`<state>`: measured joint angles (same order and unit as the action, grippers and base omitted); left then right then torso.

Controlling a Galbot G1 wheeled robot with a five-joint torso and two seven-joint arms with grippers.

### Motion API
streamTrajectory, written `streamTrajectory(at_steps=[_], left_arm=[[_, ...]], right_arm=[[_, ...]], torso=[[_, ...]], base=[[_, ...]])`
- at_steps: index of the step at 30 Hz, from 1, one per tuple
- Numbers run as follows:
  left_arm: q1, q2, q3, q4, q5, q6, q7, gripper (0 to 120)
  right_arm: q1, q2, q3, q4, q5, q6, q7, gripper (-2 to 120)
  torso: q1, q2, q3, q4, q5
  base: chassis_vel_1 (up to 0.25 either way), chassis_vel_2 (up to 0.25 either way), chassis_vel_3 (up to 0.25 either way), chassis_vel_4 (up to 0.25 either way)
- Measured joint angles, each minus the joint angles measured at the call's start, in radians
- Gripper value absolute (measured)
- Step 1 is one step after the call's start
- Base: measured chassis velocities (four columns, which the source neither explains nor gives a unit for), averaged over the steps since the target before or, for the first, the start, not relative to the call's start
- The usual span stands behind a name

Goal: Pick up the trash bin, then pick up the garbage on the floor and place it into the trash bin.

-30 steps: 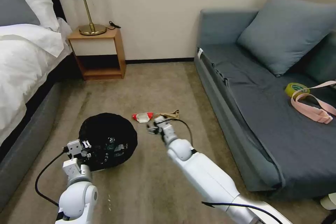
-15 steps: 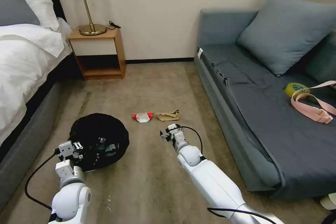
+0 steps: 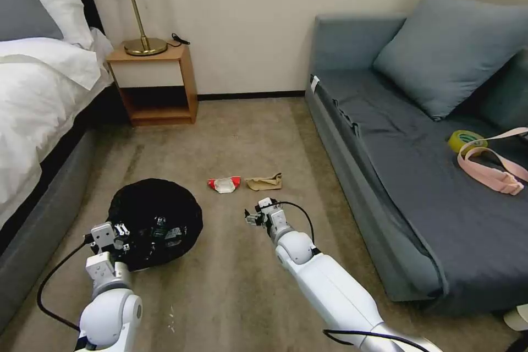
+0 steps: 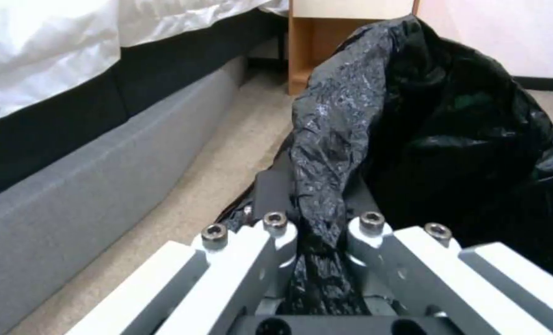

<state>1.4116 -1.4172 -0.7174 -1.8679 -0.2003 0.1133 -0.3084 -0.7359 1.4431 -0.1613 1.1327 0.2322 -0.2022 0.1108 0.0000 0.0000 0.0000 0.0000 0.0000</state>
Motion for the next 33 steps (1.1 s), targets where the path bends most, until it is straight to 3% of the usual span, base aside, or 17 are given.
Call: streamTrajectory(at_steps=[23, 33], left_arm=[[-0.015, -0.005, 0.008, 0.018, 0.004, 0.002, 0.003, 4], [-0.015, 0.008, -0.022, 0.012, -0.004, 0.004, 0.001, 4]], right_arm=[[-0.013, -0.007, -0.022, 0.020, -0.048, 0.038, -0.028, 100], [-0.018, -0.033, -0.093, 0.077, -0.113, 0.068, -0.078, 100]], torso=[[0.000, 0.000, 0.000, -0.0002, -0.0001], [0.000, 0.000, 0.000, -0.0001, 0.0000]], base=[[-0.156, 0.162, 0.153, -0.162], [-0.141, 0.135, 0.141, -0.141]])
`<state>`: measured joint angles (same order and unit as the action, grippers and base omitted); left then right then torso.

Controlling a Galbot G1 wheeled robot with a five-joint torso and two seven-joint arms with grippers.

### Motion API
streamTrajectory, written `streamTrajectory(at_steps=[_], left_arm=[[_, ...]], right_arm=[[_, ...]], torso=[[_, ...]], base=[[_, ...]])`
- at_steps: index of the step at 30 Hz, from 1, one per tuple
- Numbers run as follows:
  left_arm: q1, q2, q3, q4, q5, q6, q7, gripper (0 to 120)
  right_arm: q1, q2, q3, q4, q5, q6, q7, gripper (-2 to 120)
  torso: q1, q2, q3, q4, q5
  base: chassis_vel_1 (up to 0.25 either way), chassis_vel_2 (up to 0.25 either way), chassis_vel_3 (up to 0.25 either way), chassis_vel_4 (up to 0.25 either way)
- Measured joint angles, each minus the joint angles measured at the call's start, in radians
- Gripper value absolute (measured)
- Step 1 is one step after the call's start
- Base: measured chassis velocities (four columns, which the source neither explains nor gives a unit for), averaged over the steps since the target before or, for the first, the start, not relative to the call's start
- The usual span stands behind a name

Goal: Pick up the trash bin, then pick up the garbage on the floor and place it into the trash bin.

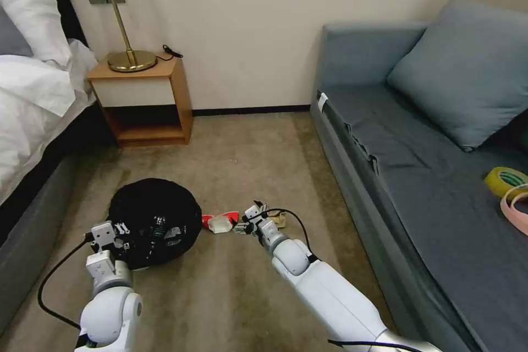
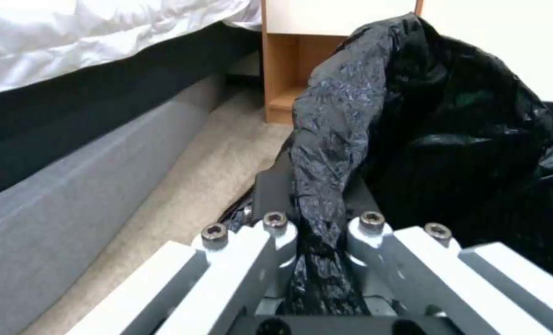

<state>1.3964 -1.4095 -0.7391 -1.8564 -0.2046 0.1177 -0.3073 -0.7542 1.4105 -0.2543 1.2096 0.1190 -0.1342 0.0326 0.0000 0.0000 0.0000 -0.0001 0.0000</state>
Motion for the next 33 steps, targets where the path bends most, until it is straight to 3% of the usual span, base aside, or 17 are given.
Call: streamTrajectory(at_steps=[9, 33], left_arm=[[0.001, 0.004, -0.029, 0.007, -0.003, 0.000, -0.005, 4], [-0.006, 0.005, -0.047, -0.007, -0.061, 0.032, -0.027, 4]], right_arm=[[-0.012, -0.001, -0.015, 0.012, -0.021, 0.008, -0.015, 100], [-0.070, 0.001, -0.023, 0.008, -0.061, 0.028, -0.088, 100]], torso=[[0.000, 0.000, 0.000, 0.0001, -0.0001], [0.000, 0.000, 0.000, 0.0001, 0.0000]], base=[[-0.131, 0.142, 0.142, -0.135], [-0.128, 0.131, 0.132, -0.139]])
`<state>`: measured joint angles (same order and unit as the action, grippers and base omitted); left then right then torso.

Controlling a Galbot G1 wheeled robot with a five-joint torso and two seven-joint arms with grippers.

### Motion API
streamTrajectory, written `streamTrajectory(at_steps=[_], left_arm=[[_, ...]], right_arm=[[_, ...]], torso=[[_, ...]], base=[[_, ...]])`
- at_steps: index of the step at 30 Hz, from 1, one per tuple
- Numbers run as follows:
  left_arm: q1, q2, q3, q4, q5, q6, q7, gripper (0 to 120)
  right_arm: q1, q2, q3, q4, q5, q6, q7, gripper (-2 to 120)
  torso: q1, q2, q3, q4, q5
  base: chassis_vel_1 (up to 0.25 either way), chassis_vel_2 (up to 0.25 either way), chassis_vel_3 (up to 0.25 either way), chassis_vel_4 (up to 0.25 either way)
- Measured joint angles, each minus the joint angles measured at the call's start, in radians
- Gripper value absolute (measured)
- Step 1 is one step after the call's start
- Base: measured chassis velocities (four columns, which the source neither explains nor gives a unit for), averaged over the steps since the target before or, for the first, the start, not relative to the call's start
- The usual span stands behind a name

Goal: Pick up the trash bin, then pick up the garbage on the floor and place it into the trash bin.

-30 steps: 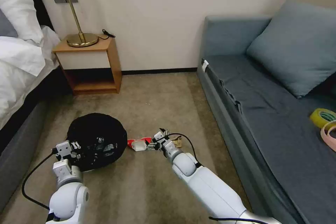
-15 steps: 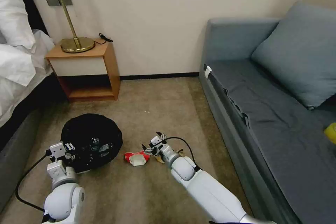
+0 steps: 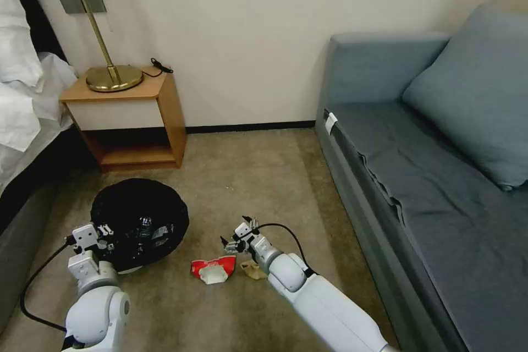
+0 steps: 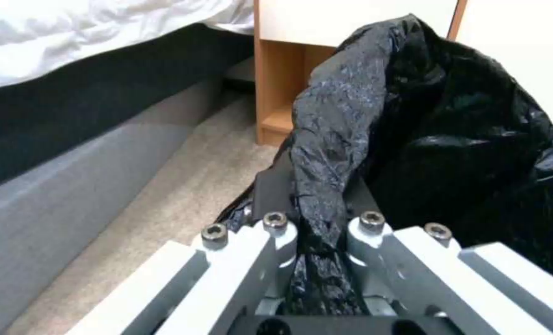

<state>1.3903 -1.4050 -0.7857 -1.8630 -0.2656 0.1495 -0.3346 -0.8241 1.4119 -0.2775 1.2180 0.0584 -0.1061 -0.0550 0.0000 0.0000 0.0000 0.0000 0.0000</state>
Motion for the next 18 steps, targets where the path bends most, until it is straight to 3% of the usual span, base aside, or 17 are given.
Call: streamTrajectory(at_steps=[10, 18], left_arm=[[0.011, -0.002, 0.006, -0.037, -0.034, 0.013, -0.002, 4], [0.023, -0.016, 0.014, -0.079, -0.037, 0.021, -0.017, 4]], right_arm=[[0.002, -0.012, -0.044, 0.015, 0.005, 0.020, -0.059, 100], [0.023, -0.023, -0.121, 0.032, 0.066, 0.017, -0.137, 100]], torso=[[0.000, 0.000, 0.000, 0.0000, 0.0000], [0.000, 0.000, 0.000, 0.0001, 0.0000]], base=[[-0.113, 0.103, 0.106, -0.114], [-0.029, 0.031, 0.028, -0.022]])
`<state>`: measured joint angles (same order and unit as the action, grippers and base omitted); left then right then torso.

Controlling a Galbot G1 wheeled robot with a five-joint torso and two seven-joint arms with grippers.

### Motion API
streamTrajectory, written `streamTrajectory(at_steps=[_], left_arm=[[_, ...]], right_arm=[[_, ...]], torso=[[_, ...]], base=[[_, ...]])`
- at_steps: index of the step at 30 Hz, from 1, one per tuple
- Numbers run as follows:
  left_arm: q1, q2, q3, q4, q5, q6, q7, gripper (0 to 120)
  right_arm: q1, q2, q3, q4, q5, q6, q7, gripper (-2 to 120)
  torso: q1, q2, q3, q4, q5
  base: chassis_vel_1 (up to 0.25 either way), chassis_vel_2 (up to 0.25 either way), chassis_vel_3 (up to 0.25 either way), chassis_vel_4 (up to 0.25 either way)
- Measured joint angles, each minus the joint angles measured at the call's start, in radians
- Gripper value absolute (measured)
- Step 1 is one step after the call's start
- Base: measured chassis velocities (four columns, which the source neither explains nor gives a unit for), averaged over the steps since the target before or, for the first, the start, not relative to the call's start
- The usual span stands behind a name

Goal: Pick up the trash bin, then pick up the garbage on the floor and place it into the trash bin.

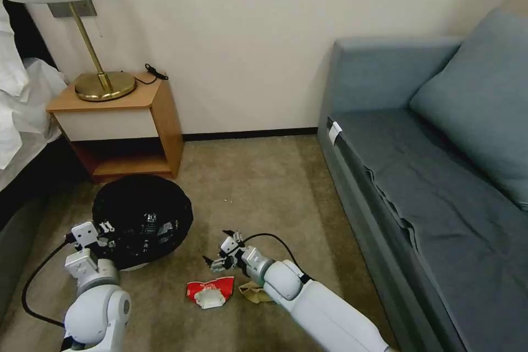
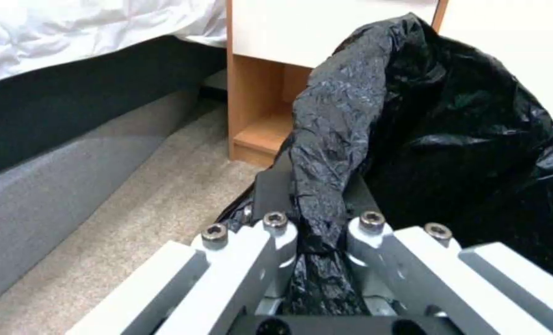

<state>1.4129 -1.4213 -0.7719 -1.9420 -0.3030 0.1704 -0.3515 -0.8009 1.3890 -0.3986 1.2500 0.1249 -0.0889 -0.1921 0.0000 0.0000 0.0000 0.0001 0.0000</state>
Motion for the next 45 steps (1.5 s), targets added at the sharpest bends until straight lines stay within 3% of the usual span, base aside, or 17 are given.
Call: streamTrajectory(at_steps=[18, 36, 45], left_arm=[[0.018, -0.026, -0.008, -0.066, -0.020, 0.015, -0.034, 4], [0.022, -0.034, 0.001, -0.034, -0.011, -0.001, -0.029, 4], [0.020, -0.032, 0.000, -0.020, -0.007, -0.008, -0.028, 4]], right_arm=[[-0.009, 0.024, -0.067, -0.100, -0.024, 0.019, -0.088, 100], [-0.031, 0.058, 0.006, -0.251, -0.177, 0.072, -0.182, 99], [-0.035, 0.082, 0.047, -0.309, -0.204, 0.127, -0.200, 66]], torso=[[0.000, 0.000, 0.000, -0.0002, 0.0000], [0.000, 0.000, 0.000, -0.0001, 0.0000], [0.000, 0.000, 0.000, -0.0001, -0.0001]], base=[[0.000, 0.000, 0.000, 0.000], [0.000, 0.000, 0.000, 0.000], [0.000, 0.000, 0.000, 0.000]])
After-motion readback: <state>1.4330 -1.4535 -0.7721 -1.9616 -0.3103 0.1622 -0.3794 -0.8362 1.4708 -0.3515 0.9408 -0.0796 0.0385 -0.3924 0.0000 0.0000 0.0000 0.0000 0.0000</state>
